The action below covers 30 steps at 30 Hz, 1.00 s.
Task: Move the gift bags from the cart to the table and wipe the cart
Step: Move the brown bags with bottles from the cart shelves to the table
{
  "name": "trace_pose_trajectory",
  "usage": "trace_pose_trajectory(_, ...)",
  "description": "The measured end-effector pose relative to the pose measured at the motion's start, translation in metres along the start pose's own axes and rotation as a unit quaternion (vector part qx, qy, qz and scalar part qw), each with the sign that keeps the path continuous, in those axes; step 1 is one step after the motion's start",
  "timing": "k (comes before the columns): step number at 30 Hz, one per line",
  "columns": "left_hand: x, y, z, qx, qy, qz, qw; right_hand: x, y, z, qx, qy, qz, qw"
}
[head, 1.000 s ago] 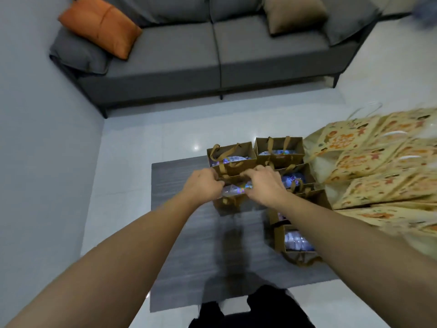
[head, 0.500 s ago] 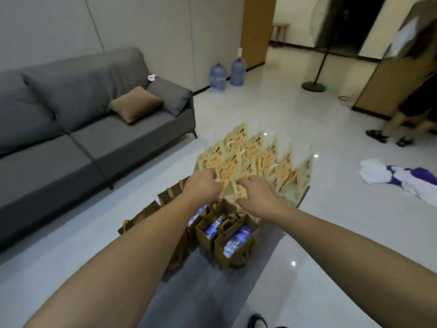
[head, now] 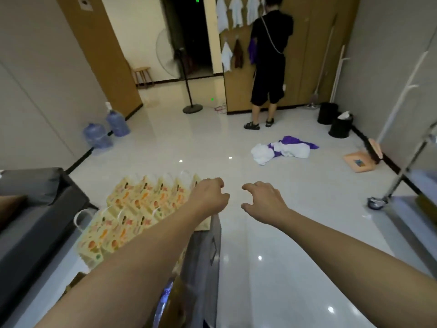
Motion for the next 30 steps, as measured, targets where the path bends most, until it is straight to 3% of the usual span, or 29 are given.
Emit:
trace_pose_trajectory(9, -0.104, 0.099, 0.208, -0.045, 0.112, -0.083, 0.989, 0.004, -0.046, 0.231, -0.039, 0.150, 0.016, 0.988)
trace_pose_trajectory(15, -0.156, 0.155, 0.327, -0.065, 0.185, -0.145, 0.970, 0.021, -0.068, 0.346, -0.058, 0.260, 0.024, 0.963)
trace_pose_trajectory(23, -0.226, 0.209, 0.446, -0.085, 0.330, -0.209, 0.917, 0.020, -0.079, 0.438, -0.063, 0.403, 0.066, 0.911)
trace_pose_trajectory(30, -0.288, 0.219, 0.525, -0.104, 0.449, -0.255, 0.850, -0.004, -0.101, 0.475, -0.073, 0.537, 0.131, 0.830)
Point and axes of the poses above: each hand's wrist, its own x-axis away from the middle knuckle, its own y-axis out of the palm, z = x × y, the point moved 2 cm from there along -x, towards the middle knuckle, and after that the axes turned 9 degrees about -y, right-handed, at the moved point
